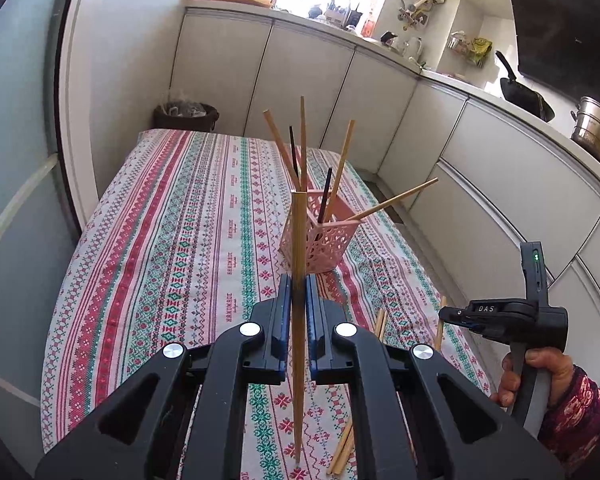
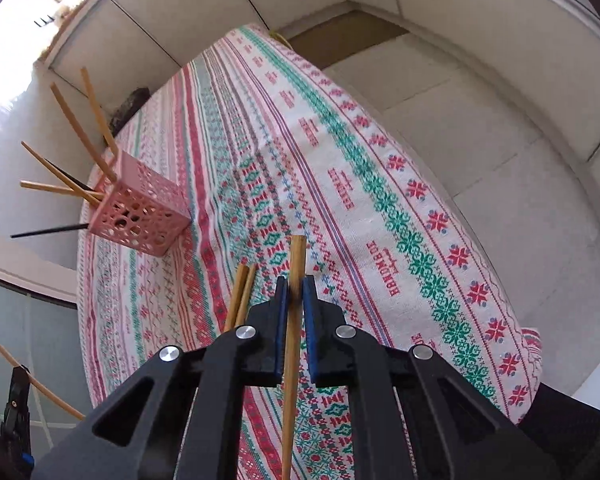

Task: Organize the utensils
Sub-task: 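Carry both wooden chopsticks upright toward the pink basket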

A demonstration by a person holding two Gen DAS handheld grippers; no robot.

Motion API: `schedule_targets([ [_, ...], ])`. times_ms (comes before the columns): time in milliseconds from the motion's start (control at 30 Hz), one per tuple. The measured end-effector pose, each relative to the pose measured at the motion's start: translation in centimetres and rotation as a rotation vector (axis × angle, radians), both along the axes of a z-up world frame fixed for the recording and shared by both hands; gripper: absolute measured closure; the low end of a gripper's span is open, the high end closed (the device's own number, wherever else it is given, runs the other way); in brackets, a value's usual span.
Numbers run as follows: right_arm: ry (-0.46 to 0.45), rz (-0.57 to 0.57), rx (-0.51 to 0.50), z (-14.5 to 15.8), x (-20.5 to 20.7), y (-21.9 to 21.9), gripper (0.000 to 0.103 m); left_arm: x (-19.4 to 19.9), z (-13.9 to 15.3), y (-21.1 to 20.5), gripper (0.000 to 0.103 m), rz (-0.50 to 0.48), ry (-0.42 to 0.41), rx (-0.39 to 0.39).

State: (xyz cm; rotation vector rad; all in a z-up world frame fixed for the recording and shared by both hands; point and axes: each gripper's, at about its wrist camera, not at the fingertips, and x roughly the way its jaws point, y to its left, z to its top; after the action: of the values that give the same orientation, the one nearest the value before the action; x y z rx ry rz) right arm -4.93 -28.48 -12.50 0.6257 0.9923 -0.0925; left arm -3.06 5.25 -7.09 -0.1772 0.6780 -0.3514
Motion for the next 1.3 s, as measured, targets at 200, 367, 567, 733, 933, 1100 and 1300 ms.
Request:
schedule_targets([
  [200, -0.192, 0.057, -0.105, 4.4, -3.0, 1.9, 0.095, -1.1, 1.6, -0.6, 0.097, -0.011, -0.078, -0.013],
  [367, -0.334, 0.087, -0.171, 8.0, -6.8, 2.5, 0.095, -1.9, 2.7, -1.7, 0.097, -0.026, -0.113, -0.002],
  [567, -0.413, 0.105, -0.152, 11.1, -9.0, 1.8, 0.095, -2.2, 4.2, -2.6, 0.097, -0.033, -0.131, 0.007],
  [733, -0.487, 0.097, -0.133, 14.3, -10.0, 1.3, 0.095, -2.4, 5.7, -3.3, 0.097, -0.039, -0.162, 0.023],
  [933, -0.598, 0.107, -0.118, 18.5, -9.5, 1.2, 0.095, -1.8, 8.2, -4.7, 0.097, -0.044, -0.213, 0.04],
  [1100, -0.665, 0.118, -0.096, 21.5, -8.2, 1.4, 0.095, 0.0, 10.6, -6.3, 0.097, -0.053, -0.27, 0.06],
  [1300, -0.697, 0.115, -0.085, 23.0, -6.3, 1.3, 0.095, 3.9, 11.8, -8.1, 0.097, -0.039, -0.303, 0.061],
])
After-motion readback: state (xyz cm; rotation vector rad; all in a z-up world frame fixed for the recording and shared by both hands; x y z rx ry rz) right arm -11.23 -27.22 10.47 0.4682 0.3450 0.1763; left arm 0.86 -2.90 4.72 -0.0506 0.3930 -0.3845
